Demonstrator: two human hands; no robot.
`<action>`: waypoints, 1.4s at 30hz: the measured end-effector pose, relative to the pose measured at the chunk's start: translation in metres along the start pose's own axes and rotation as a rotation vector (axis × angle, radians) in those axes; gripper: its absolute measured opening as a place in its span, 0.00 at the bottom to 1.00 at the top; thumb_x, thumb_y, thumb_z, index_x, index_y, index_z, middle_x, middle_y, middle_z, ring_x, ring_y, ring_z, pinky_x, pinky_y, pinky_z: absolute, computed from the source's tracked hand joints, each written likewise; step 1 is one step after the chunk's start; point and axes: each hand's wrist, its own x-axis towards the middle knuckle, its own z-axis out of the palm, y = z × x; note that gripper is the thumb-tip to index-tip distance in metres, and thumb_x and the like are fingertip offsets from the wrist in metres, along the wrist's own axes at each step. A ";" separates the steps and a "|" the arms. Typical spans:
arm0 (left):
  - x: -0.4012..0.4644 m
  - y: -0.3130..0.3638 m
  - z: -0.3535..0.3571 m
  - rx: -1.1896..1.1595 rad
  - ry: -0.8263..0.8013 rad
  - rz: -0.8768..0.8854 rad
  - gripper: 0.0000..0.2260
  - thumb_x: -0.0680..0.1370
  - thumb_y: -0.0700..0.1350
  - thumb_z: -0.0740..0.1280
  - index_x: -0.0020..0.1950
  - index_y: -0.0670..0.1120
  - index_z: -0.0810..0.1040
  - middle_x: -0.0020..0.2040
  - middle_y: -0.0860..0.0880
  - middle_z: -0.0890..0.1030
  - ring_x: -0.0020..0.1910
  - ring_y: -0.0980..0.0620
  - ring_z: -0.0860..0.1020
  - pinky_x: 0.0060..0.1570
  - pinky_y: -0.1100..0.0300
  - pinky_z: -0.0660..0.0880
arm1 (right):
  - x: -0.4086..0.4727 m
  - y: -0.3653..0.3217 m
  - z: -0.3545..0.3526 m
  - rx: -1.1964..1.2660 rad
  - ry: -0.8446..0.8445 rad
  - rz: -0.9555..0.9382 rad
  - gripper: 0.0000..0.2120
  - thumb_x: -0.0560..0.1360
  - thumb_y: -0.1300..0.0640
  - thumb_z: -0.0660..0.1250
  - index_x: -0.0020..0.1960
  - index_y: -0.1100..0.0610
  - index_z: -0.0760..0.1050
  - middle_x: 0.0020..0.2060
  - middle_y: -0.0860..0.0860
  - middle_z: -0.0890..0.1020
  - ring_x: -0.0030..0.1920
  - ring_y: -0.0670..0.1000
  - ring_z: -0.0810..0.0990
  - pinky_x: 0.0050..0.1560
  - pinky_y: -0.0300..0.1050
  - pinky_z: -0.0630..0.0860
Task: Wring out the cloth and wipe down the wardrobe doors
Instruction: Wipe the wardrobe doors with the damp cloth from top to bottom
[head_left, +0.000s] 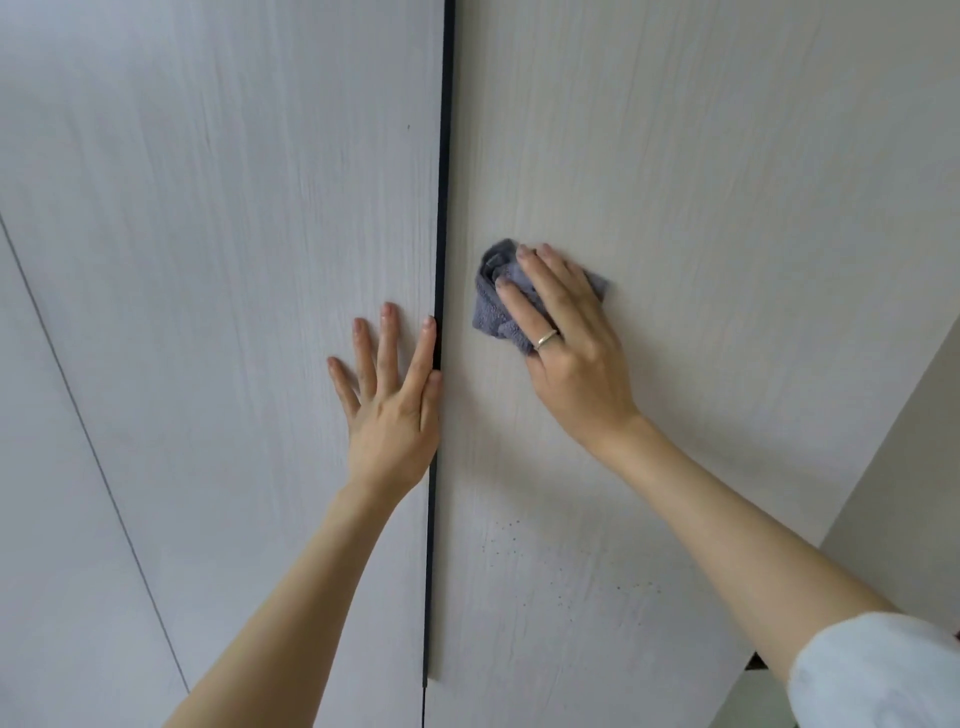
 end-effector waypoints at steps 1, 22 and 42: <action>-0.001 -0.002 0.000 0.003 -0.004 0.002 0.21 0.81 0.57 0.40 0.72 0.64 0.36 0.73 0.60 0.33 0.73 0.54 0.31 0.69 0.49 0.28 | -0.010 -0.006 0.004 0.016 -0.014 -0.014 0.16 0.75 0.71 0.64 0.62 0.65 0.76 0.63 0.63 0.75 0.66 0.62 0.70 0.67 0.57 0.67; -0.032 -0.012 0.007 0.057 -0.148 -0.074 0.21 0.78 0.59 0.35 0.68 0.68 0.30 0.69 0.59 0.24 0.70 0.51 0.25 0.69 0.37 0.35 | -0.141 -0.077 0.022 0.055 -0.222 -0.148 0.12 0.80 0.62 0.59 0.52 0.57 0.82 0.52 0.54 0.76 0.50 0.55 0.74 0.47 0.48 0.69; -0.066 -0.018 0.030 -0.022 -0.131 -0.101 0.21 0.81 0.56 0.39 0.72 0.66 0.34 0.72 0.56 0.28 0.74 0.45 0.33 0.69 0.35 0.37 | -0.251 -0.079 -0.008 0.048 -0.601 -0.135 0.14 0.62 0.67 0.76 0.46 0.57 0.82 0.50 0.54 0.79 0.51 0.54 0.72 0.44 0.46 0.77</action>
